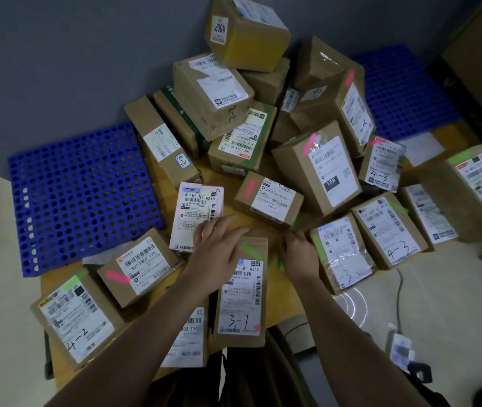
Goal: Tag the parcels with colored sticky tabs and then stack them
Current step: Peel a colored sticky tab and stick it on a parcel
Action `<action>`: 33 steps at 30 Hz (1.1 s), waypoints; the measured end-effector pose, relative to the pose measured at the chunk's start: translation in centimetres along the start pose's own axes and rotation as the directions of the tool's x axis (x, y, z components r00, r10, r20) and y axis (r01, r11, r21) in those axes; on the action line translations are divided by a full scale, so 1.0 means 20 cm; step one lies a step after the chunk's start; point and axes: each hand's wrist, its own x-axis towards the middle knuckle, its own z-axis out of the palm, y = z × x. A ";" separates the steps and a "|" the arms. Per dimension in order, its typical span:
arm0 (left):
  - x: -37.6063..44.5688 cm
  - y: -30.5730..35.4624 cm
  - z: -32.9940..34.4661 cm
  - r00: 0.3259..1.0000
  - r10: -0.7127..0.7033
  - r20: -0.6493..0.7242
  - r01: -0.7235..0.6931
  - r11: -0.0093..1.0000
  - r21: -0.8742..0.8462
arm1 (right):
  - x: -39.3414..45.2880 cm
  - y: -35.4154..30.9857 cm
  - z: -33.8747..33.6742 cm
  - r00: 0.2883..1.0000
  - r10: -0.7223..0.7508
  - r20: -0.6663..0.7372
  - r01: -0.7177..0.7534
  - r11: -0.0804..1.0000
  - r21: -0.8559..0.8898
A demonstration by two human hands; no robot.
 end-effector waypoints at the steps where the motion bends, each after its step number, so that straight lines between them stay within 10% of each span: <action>1: 0.01 0.01 0.00 1.000 -0.004 -0.005 0.004 1.000 -0.010 | -0.01 -0.01 -0.02 0.997 -0.009 -0.073 0.014 0.998 0.068; 10: 0.17 0.26 -0.18 0.946 -0.232 0.225 0.323 0.707 -0.629 | -0.06 -0.22 -0.32 0.790 -0.182 -0.585 0.361 0.910 0.205; 18: 0.20 0.26 -0.36 0.879 -0.401 0.257 0.392 0.303 -0.869 | 0.00 -0.42 -0.43 0.674 -0.446 -0.589 0.589 0.806 0.063; 23: 0.17 0.18 -0.48 0.861 -0.412 0.299 0.412 0.218 -0.885 | -0.01 -0.50 -0.48 0.743 -0.460 -0.486 0.643 0.693 0.327; 33: 0.09 0.05 -0.62 0.867 -0.399 0.298 0.361 0.093 -0.928 | 0.03 -0.64 -0.49 0.550 -0.573 -0.607 0.730 0.683 0.017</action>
